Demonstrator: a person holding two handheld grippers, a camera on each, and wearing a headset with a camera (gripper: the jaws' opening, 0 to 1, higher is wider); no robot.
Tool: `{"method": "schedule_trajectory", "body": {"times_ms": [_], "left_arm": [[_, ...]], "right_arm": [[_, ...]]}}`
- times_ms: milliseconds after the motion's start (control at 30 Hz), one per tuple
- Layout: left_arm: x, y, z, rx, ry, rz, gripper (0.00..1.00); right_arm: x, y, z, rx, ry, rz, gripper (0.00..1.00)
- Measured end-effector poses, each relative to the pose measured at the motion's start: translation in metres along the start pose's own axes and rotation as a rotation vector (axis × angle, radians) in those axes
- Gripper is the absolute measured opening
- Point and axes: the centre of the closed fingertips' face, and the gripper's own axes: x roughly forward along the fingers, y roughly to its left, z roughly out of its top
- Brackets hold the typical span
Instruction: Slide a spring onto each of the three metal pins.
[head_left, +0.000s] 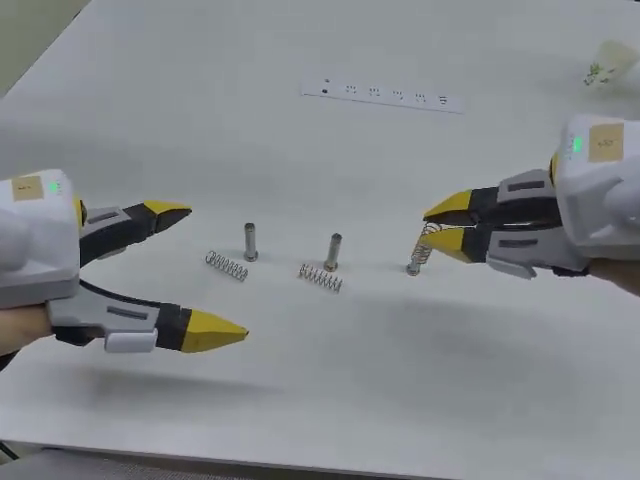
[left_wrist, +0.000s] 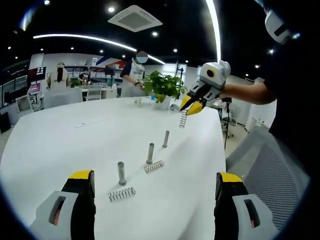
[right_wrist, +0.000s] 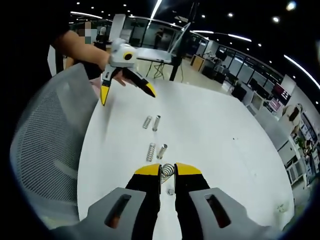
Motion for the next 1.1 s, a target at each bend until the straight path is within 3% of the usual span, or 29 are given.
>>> {"method": "schedule_trajectory", "body": {"times_ms": [633,1100], "left_arm": [[-0.004,0.003,0.001,-0.013,-0.005,0.014,0.98],[-0.006,0.006,0.002,-0.026,-0.021,0.026,0.98]], "right_arm": [[0.005,-0.031,-0.024,0.073,0.022,-0.084,0.07],[0.013,-0.037,-0.035,0.122,0.032,-0.094,0.07]]}}
